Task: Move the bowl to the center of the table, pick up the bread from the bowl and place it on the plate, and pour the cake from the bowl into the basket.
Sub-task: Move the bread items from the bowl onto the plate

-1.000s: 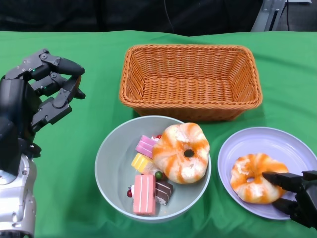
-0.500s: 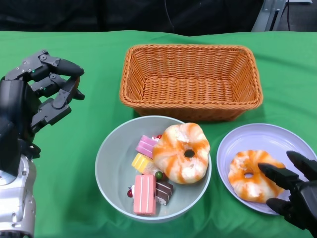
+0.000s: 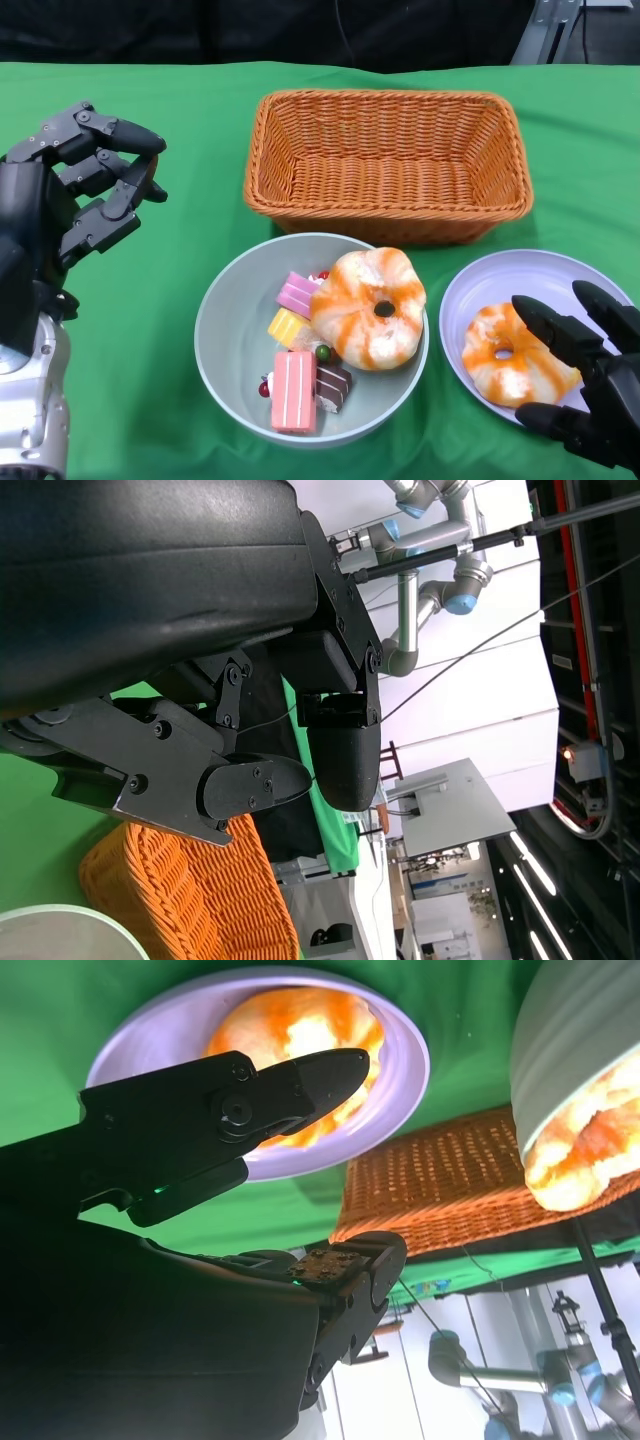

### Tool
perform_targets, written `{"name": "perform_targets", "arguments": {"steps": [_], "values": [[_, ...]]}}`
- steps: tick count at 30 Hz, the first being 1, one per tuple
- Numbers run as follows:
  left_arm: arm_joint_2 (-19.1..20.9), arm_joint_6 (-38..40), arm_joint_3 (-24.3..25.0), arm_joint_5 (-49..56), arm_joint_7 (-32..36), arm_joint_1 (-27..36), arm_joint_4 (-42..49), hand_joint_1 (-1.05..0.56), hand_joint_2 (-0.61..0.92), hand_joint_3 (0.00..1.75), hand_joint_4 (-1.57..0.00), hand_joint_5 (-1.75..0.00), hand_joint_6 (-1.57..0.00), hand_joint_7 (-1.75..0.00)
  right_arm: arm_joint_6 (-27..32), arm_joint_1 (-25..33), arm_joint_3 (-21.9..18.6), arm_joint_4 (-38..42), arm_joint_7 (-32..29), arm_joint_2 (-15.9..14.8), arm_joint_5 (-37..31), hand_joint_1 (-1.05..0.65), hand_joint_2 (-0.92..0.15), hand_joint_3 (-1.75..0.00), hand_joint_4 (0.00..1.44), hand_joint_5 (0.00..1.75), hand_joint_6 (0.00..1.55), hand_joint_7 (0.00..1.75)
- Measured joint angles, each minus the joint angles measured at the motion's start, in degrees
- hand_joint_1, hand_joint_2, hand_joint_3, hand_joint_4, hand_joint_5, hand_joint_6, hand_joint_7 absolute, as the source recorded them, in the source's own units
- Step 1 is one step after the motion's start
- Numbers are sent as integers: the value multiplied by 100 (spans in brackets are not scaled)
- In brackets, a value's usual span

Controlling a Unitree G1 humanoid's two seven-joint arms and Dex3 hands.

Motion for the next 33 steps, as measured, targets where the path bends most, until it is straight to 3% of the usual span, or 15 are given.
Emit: {"name": "perform_targets", "arguments": {"steps": [4, 11, 24, 33], "values": [[-10, -4, -16, 3, 0, -2, 24, -12, 80, 56, -79, -139, -86, -97, 405, 235, -94, -1376, 884, 267, 400, -65, -92, -8, 36, 12, 46, 2], [-12, -3, -23, 3, 0, -2, 39, -13, 80, 55, -79, -139, -86, -97, 769, 226, -139, -1885, 1219, 559, -19, -73, -92, -12, 61, 19, 55, 4], [-71, 11, -86, 78, 4, -3, 39, -10, 79, 55, -80, -140, -85, -101, 1321, -768, 70, -2068, 2099, 829, -711, -78, -92, -14, 71, 15, 57, 2], [-95, 6, -148, 182, 6, -1, 35, -11, 79, 55, -79, -142, -84, -103, 1297, -1461, 73, -1517, 2433, 815, -566, -79, -92, -11, 78, 16, 64, 4]]}}
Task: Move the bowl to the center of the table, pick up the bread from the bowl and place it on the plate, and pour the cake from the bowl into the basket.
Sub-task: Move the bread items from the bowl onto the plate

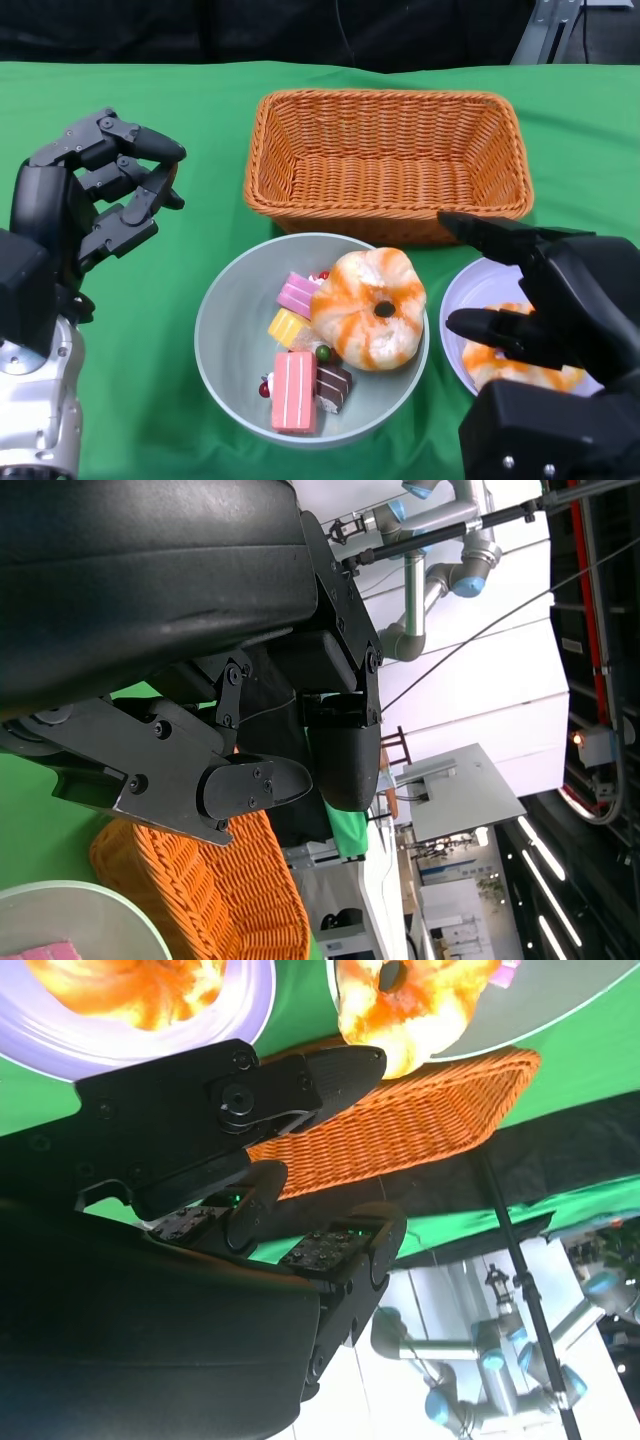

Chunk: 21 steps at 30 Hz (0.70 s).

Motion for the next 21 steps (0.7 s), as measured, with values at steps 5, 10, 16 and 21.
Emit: {"name": "perform_targets", "arguments": {"steps": [5, 10, 16, 21], "values": [[-4, 5, -4, 11, 0, 2, -47, -13, 78, 55, -79, -141, -85, -103, -17, -287, 21, 278, 5, 2, 41, -80, -92, -10, 80, 17, 66, 4], [-5, 20, -24, 59, 7, 6, -143, -13, 77, 57, -79, -141, -85, -102, 236, -602, 206, 340, 132, 87, -226, -81, -92, -11, 81, 17, 67, 4], [-19, 115, -41, 43, 5, 5, -198, -14, 78, 55, -79, -140, -85, -101, 733, -993, 507, 340, 610, 206, -884, -80, -92, -15, 78, 16, 65, 1], [-34, 110, -64, 56, 6, -1, -198, -14, 79, 54, -80, -139, -85, -100, 1179, -1388, 749, 416, 1263, 262, -1470, -80, -92, -16, 76, 14, 61, 0]]}}
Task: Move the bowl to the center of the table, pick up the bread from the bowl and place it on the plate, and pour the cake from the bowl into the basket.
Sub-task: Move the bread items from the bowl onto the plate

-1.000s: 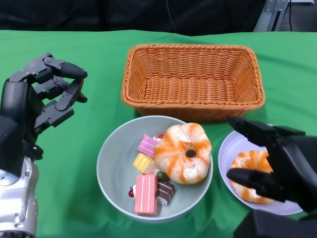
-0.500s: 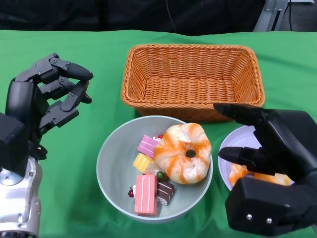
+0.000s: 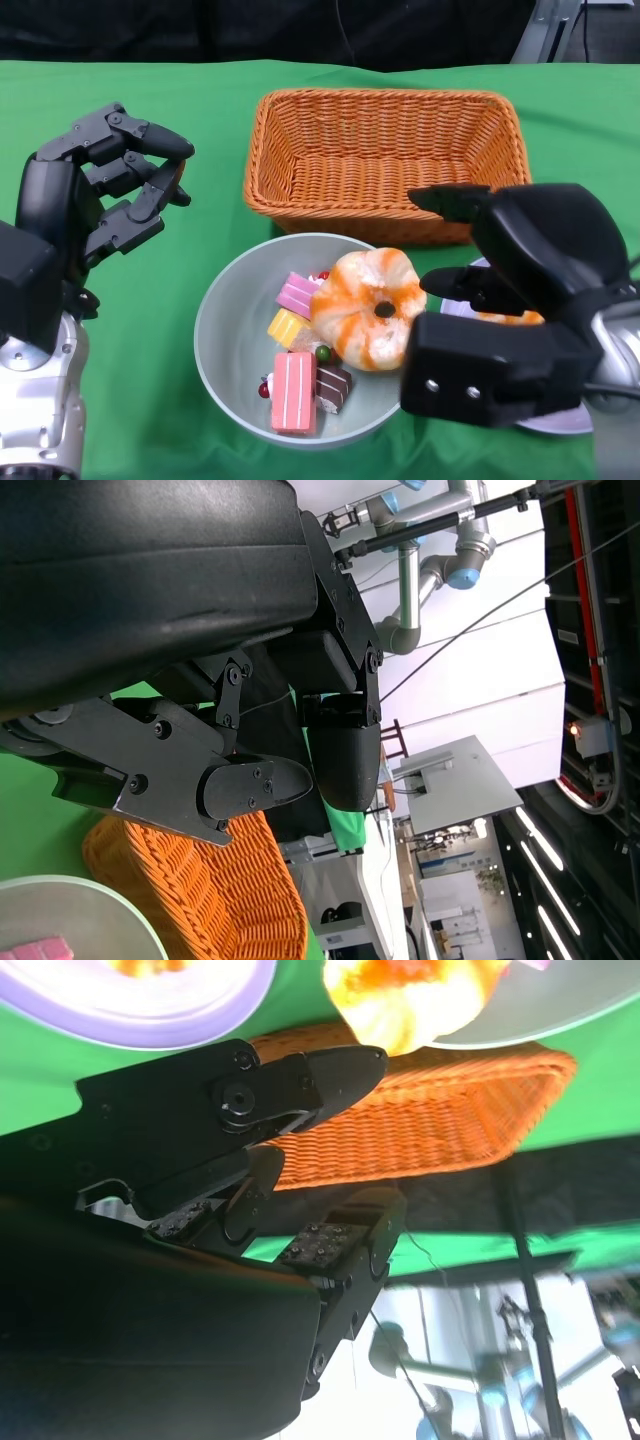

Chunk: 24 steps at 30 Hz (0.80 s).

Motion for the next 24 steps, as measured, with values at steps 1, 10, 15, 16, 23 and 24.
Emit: {"name": "perform_targets", "arguments": {"steps": [1, 10, 15, 16, 23, 24], "values": [[-2, 0, -4, 7, 1, 0, 0, -13, 80, 55, -79, -139, -85, -100, 80, -71, 39, 23, 99, 20, -133, -80, -92, -16, 76, 14, 61, 0], [-59, 41, -41, 77, 121, -28, -86, -12, 77, 60, -78, -142, -85, -102, 512, -587, 386, 422, 730, 290, -1004, -82, -92, -16, 76, 11, 57, 0], [-115, 66, -99, 180, 221, -32, -130, -12, 74, 66, -79, -143, -85, -103, 550, -587, 488, 528, 761, 393, -1065, -83, -92, -16, 77, 11, 57, 0], [-119, 66, -109, 206, 237, -32, -130, -11, 74, 67, -79, -143, -85, -103, 550, -586, 516, 527, 761, 407, -1067, -83, -92, -16, 77, 10, 56, 0], [-127, 65, -129, 215, 265, -33, -130, -12, 70, 72, -78, -143, -84, -104, 490, -386, 604, 336, 693, 513, -1061, -86, -92, -18, 78, 10, 59, 1], [-127, 65, -133, 220, 266, -34, -130, -12, 70, 72, -78, -143, -83, -104, 475, -363, 609, 303, 686, 536, -1061, -86, -92, -18, 78, 10, 58, 1]]}}
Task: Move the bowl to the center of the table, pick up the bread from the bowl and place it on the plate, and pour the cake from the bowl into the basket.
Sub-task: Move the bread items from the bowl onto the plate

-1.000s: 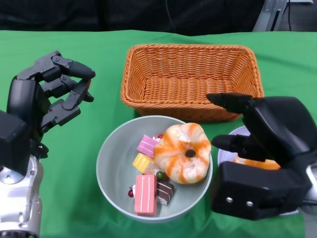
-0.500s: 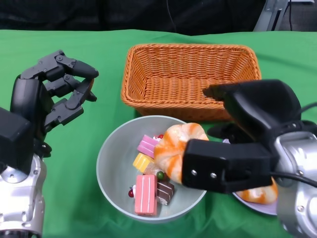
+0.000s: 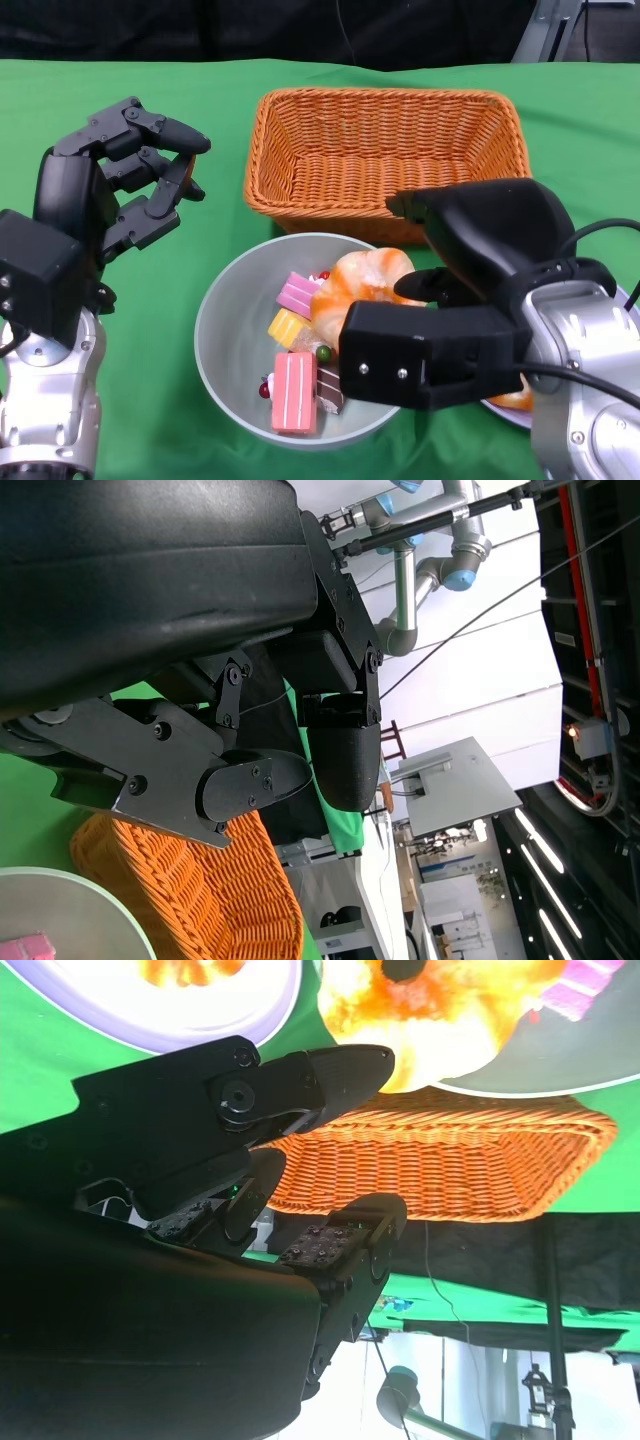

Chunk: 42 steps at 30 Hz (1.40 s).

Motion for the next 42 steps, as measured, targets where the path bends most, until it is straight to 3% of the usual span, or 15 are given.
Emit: {"name": "perform_targets", "arguments": {"steps": [6, 13, 29, 42], "values": [[-5, 0, -14, 35, 32, 0, 0, -11, 70, 73, -77, -143, -83, -106, -13, 138, 134, -42, -60, 84, -161, -85, -92, -18, 76, 8, 53, 0], [-36, -1, -67, 98, 48, 8, -27, -11, 70, 73, -77, -142, -83, -107, 26, 136, 396, 758, -506, 183, -605, -86, -92, -15, 76, 9, 51, 0], [-77, -115, -88, 217, 94, 42, -54, -10, 71, 72, -77, -141, -83, -107, 75, 17, 575, 1721, -1503, 306, -631, -86, -92, -13, 65, 6, 49, 1], [-80, -176, -96, 227, 97, 66, -59, -10, 74, 66, -77, -142, -83, -108, 100, -131, 701, 2119, -1942, 298, -631, -87, -92, -14, 70, 9, 51, 1]]}}
